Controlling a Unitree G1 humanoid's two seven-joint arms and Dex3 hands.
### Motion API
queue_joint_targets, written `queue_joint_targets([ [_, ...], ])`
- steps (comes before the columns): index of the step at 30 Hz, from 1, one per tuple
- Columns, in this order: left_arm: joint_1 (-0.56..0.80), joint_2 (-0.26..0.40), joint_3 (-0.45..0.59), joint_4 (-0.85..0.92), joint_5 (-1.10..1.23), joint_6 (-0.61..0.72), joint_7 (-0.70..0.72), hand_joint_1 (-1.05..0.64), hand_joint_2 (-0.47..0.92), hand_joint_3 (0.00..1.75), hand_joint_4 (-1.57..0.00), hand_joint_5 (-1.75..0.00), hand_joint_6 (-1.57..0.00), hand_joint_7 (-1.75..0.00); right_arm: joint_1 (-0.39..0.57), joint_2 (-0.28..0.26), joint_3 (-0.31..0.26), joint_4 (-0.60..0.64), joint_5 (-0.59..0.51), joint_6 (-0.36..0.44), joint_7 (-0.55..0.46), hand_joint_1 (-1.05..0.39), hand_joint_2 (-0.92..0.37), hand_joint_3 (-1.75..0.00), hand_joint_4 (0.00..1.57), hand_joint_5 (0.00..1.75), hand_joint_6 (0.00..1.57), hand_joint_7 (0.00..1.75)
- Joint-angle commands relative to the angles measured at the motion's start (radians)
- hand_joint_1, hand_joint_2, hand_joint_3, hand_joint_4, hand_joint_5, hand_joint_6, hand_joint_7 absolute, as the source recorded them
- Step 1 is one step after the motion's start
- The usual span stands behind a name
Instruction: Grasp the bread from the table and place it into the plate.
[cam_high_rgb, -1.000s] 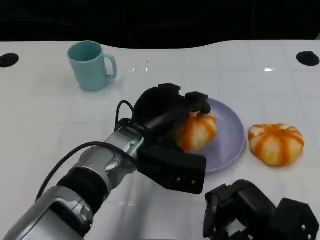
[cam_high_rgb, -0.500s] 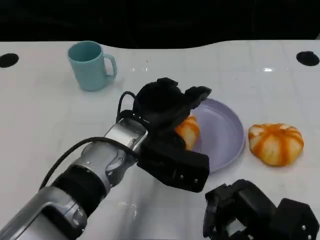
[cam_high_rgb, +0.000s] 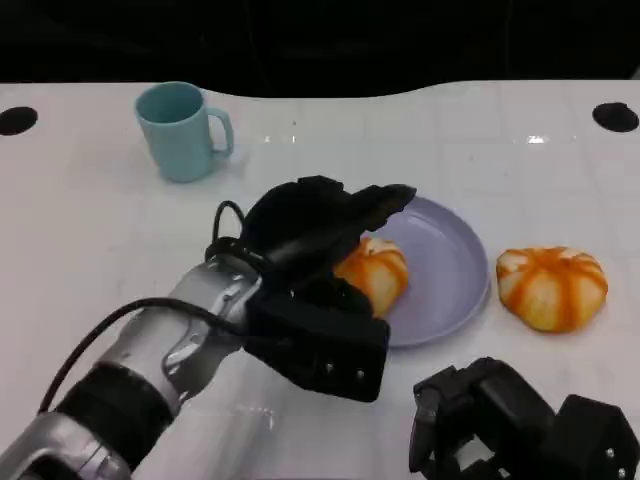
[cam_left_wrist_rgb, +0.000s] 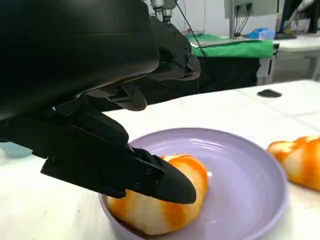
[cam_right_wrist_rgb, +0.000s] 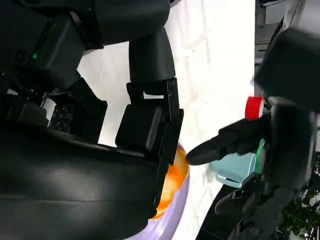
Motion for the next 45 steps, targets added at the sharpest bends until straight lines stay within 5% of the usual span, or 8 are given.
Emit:
queue_joint_targets([
  [1, 0.073, 0.053, 0.065, -0.086, -0.092, -0.074, -0.036, -0.77, 0.92, 0.16, -0.35, -0.37, -0.23, -0.02, -0.001, -0.008, -0.009, 0.016, 0.008, -0.016, 0.002, -1.05, -0.12, -1.38, 1.56, 1.29, 1.57, 1.06],
  [11, 0.24, 0.072, 0.233, -0.12, -0.398, -0.356, -0.068, -0.53, 0.92, 0.19, -0.62, -0.55, -0.56, -0.14, 0.0, -0.008, -0.006, 0.01, 0.003, -0.005, -0.002, -1.05, -0.14, -1.35, 1.55, 1.3, 1.57, 1.06],
  [16, 0.317, 0.056, 0.292, -0.117, -0.68, -0.428, -0.266, -0.51, 0.92, 0.26, -0.65, -1.3, -0.79, -0.23, 0.0, -0.008, -0.006, 0.013, 0.01, -0.018, 0.006, -1.05, -0.14, -1.35, 1.55, 1.29, 1.57, 1.07],
  [20, 0.374, 0.028, 0.336, -0.129, -0.873, -0.411, -0.42, -0.57, 0.92, 0.28, -0.63, -1.69, -0.56, -1.12, -0.002, -0.01, -0.005, 0.016, 0.006, -0.026, 0.006, -1.05, -0.15, -1.35, 1.55, 1.29, 1.57, 1.06],
  [22, 0.41, 0.018, 0.36, -0.149, -0.94, -0.381, -0.472, -0.64, 0.92, 0.27, -0.67, -1.74, -0.52, -1.42, -0.004, -0.011, -0.005, 0.018, 0.003, -0.026, 0.006, -1.05, -0.15, -1.35, 1.55, 1.29, 1.57, 1.06],
  [27, 0.509, -0.02, 0.41, -0.218, -1.104, -0.275, -0.59, -0.65, 0.92, 0.25, -0.69, -1.75, -0.51, -1.68, 0.002, -0.011, -0.002, 0.004, 0.004, -0.011, 0.006, -1.05, -0.14, -1.35, 1.55, 1.28, 1.57, 1.06],
  [45, 0.696, -0.122, 0.537, -0.346, -1.33, 0.086, -0.767, -0.67, 0.92, 0.19, -0.83, -1.75, -0.58, -1.75, 0.003, -0.011, -0.006, -0.022, 0.011, 0.032, 0.009, -1.05, -0.12, -1.35, 1.56, 1.29, 1.57, 1.07],
])
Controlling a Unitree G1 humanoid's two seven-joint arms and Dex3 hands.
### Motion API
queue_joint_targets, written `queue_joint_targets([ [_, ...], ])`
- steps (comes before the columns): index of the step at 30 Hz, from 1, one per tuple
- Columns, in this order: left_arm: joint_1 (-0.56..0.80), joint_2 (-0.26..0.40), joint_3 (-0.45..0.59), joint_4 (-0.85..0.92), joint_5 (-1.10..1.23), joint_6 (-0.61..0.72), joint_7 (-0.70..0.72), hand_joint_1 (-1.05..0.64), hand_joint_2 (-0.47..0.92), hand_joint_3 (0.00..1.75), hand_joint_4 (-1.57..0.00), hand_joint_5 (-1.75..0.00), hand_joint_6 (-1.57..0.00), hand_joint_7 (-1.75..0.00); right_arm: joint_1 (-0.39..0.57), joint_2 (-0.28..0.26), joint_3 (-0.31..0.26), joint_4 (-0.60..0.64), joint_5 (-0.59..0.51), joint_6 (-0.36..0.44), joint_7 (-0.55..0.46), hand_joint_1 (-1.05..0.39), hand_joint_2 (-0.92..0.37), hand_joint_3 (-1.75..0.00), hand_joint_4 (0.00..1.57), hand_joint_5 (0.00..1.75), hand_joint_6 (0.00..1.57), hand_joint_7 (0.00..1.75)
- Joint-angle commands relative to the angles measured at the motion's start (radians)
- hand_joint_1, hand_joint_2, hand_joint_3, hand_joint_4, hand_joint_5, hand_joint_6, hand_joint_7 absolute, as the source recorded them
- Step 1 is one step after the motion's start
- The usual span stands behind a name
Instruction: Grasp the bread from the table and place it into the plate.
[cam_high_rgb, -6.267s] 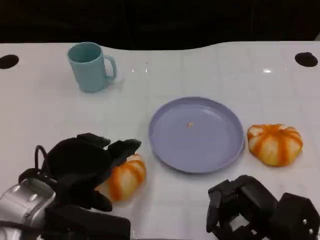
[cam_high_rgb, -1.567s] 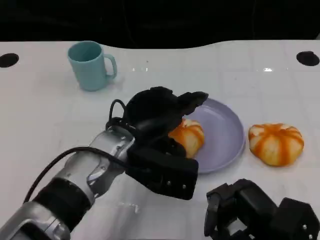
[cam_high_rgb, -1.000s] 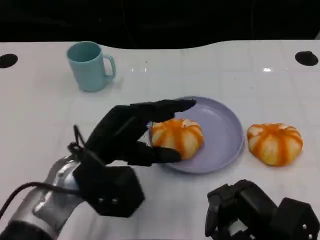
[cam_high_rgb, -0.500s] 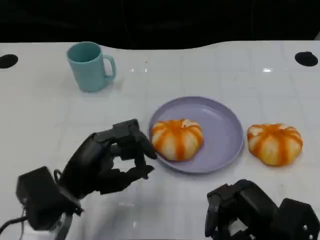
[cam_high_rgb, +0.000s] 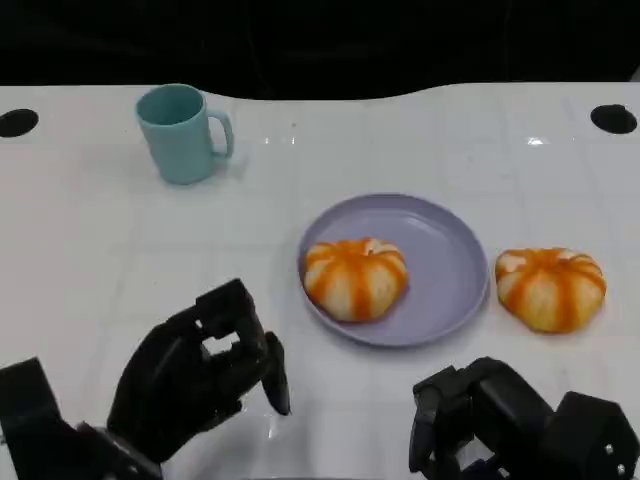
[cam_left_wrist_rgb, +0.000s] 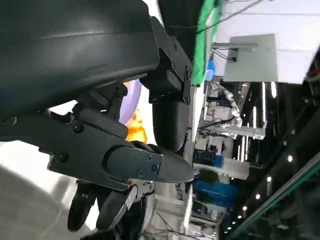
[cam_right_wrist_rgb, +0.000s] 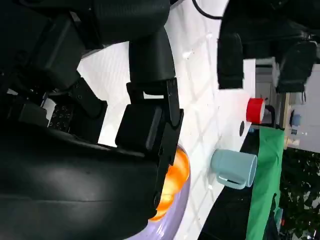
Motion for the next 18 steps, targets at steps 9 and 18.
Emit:
queue_joint_targets([
  [9, 0.059, -0.002, 0.04, -0.056, -0.03, 0.199, -0.06, -0.69, 0.92, 0.18, -0.86, -1.75, -0.63, -1.75, 0.015, -0.009, -0.009, -0.03, 0.015, 0.039, 0.004, -1.05, -0.11, -1.34, 1.56, 1.3, 1.57, 1.06],
  [18, 0.066, -0.009, 0.043, -0.065, -0.005, 0.21, -0.071, -0.69, 0.92, 0.17, -0.87, -1.75, -0.65, -1.75, 0.01, -0.011, -0.011, -0.023, 0.01, 0.022, 0.006, -1.05, -0.12, -1.33, 1.54, 1.31, 1.57, 1.04],
])
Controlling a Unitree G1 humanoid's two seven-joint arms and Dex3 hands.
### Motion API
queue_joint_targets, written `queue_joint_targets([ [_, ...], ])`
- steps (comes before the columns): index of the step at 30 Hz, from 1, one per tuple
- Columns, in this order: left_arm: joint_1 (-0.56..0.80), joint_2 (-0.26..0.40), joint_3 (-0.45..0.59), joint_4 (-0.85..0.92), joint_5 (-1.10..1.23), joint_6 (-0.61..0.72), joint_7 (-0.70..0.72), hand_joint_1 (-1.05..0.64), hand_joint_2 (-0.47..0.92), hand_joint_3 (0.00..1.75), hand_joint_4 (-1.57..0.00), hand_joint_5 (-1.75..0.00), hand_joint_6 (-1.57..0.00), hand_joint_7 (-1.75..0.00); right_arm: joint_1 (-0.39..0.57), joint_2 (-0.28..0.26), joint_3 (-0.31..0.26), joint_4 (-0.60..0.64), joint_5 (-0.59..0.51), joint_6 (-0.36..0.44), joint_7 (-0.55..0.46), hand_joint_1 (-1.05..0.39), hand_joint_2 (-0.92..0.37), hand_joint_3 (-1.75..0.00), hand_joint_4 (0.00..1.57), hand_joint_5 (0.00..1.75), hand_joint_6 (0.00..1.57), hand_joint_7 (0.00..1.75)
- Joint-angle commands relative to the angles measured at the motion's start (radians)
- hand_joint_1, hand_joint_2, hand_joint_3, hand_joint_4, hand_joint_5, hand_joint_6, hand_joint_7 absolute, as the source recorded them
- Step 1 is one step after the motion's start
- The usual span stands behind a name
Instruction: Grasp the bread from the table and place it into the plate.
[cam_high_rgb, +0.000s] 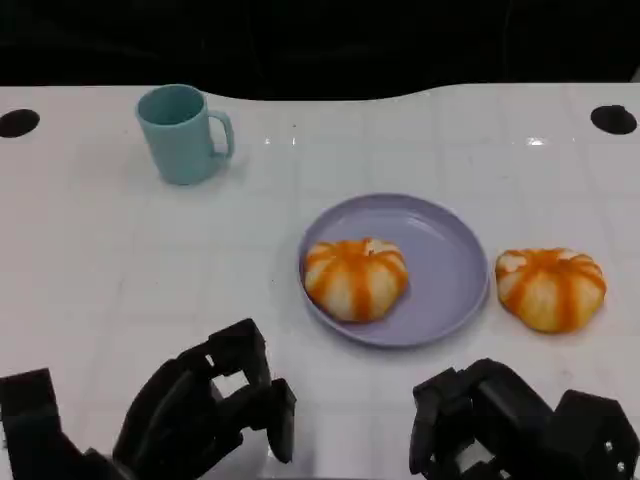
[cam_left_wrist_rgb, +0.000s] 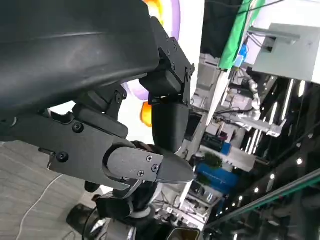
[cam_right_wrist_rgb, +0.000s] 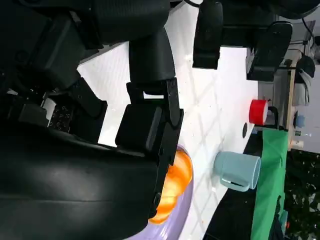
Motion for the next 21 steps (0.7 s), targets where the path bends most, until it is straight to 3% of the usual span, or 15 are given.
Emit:
queue_joint_targets([
  [1, 0.011, 0.003, 0.013, -0.019, 0.011, 0.012, -0.006, -0.69, 0.92, 0.16, -0.88, -1.75, -0.65, -1.75, 0.001, -0.012, -0.01, -0.006, 0.004, -0.007, -0.004, -1.05, -0.13, -1.33, 1.54, 1.31, 1.57, 1.04],
  [9, 0.002, -0.006, 0.02, 0.0, 0.025, 0.007, -0.007, -0.7, 0.92, 0.16, -0.89, -1.75, -0.66, -1.75, -0.013, -0.017, -0.017, 0.012, 0.005, -0.005, -0.003, -1.05, -0.13, -1.33, 1.56, 1.29, 1.57, 1.09],
  [15, -0.005, -0.007, 0.024, 0.011, 0.027, 0.003, -0.026, -0.7, 0.92, 0.16, -0.88, -1.75, -0.65, -1.75, -0.022, -0.016, -0.023, 0.053, 0.017, -0.062, 0.01, -1.05, -0.14, -1.32, 1.55, 1.28, 1.57, 1.07],
  [21, 0.001, -0.007, 0.021, 0.004, 0.033, 0.007, -0.026, -0.69, 0.92, 0.14, -0.88, -1.75, -0.65, -1.75, -0.021, -0.019, -0.021, 0.054, 0.005, -0.066, 0.004, -1.05, -0.15, -1.33, 1.55, 1.28, 1.57, 1.05],
])
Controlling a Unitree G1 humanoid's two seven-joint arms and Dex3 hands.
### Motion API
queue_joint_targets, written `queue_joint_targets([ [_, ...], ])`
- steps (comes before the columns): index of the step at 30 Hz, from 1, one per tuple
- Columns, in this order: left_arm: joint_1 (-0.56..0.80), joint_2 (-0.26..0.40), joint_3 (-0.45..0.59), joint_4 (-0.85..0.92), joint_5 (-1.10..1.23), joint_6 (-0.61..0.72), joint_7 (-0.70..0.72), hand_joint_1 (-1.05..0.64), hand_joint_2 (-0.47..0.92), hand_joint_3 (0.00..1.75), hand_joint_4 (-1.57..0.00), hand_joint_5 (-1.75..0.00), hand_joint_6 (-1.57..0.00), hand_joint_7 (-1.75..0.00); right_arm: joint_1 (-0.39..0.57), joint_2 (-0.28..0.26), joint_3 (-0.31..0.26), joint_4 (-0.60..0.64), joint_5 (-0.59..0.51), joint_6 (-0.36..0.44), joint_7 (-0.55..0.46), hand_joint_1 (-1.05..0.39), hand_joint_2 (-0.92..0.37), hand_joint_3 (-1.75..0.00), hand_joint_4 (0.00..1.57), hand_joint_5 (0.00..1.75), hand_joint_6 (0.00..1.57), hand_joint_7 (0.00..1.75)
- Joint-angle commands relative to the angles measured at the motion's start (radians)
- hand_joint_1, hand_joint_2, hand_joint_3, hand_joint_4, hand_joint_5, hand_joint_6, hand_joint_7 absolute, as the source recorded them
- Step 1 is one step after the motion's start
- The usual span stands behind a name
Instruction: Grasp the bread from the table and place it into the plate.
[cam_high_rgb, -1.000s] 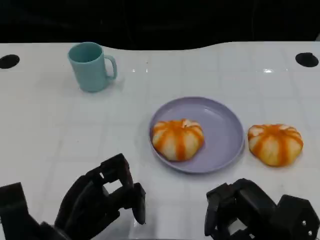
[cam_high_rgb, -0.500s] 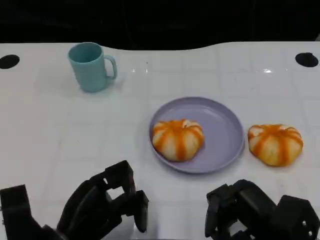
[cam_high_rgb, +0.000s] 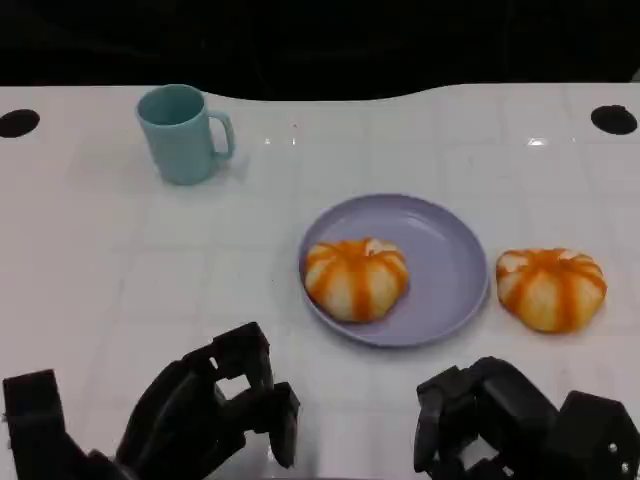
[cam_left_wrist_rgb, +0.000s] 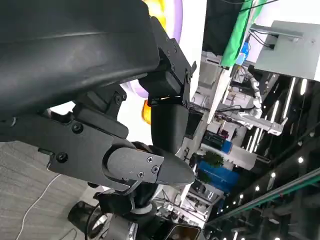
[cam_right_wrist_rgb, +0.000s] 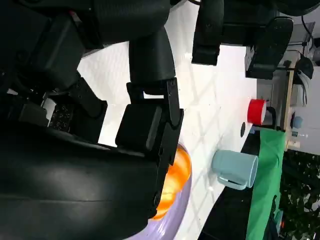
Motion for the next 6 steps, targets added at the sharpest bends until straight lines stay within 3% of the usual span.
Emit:
queue_joint_targets([
  [1, 0.002, 0.009, 0.01, -0.002, 0.015, 0.0, -0.011, -0.69, 0.92, 0.14, -0.88, -1.75, -0.65, -1.75, -0.003, -0.013, -0.014, 0.011, 0.004, -0.022, -0.005, -1.05, -0.15, -1.33, 1.55, 1.28, 1.57, 1.06],
  [6, 0.0, 0.009, 0.011, 0.0, 0.013, 0.001, -0.014, -0.69, 0.92, 0.15, -0.88, -1.75, -0.65, -1.75, -0.003, -0.015, -0.017, 0.016, 0.009, -0.025, 0.0, -1.05, -0.15, -1.33, 1.55, 1.28, 1.57, 1.05],
])
